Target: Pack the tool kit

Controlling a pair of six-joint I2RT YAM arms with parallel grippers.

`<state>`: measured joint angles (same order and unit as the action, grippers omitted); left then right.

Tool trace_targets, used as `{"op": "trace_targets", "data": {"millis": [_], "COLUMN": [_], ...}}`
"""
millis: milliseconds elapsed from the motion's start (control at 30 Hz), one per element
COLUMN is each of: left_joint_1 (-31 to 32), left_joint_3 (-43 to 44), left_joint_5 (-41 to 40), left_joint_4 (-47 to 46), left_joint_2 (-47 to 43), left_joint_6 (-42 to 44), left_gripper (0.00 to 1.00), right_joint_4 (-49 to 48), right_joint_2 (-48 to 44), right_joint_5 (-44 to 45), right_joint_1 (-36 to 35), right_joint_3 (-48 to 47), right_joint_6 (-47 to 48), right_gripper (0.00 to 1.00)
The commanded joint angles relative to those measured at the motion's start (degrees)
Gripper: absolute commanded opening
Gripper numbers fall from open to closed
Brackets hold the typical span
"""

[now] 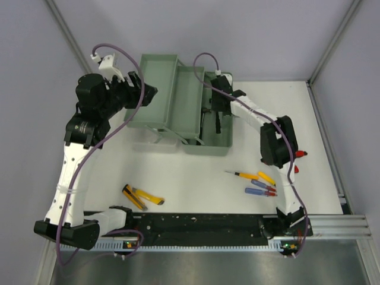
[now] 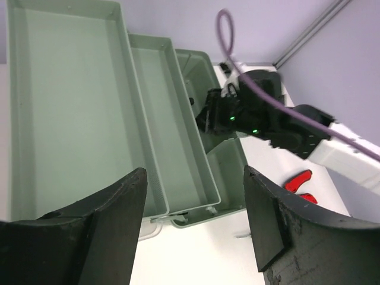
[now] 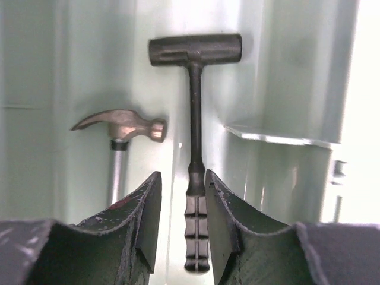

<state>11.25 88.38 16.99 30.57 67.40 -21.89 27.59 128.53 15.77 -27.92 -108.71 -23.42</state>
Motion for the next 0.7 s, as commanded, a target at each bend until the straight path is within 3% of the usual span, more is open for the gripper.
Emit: {"op": "trace_targets", "data": {"millis": [0,300,667], "left_joint_1": [-0.43,-2.19,-2.46], "left_joint_3": [1.97,1.54,1.09], "left_joint_5": [-4.76,-8.99,-1.27], "left_joint_4": [3.53,10.57,3.02], "left_joint_2": [-1.04,-0.51,1.51], "left_joint_6": [0.80,-2.72,-4.65], "left_gripper": [0.70,0.72,0.73], "right_joint_4": [-1.05,0.61,6.24], "right_joint_2": [-11.44,-24.72,-42.47], "right_joint_5": [-2.14,-7.15,-6.81], "right_joint_1": [0.41,0.85,10.95], "right_joint_3": [0.59,9.55,28.01], "right_joint_6": [-0.31,-0.31,-12.60], "right_gripper": [0.36,0.42,0.43]}}
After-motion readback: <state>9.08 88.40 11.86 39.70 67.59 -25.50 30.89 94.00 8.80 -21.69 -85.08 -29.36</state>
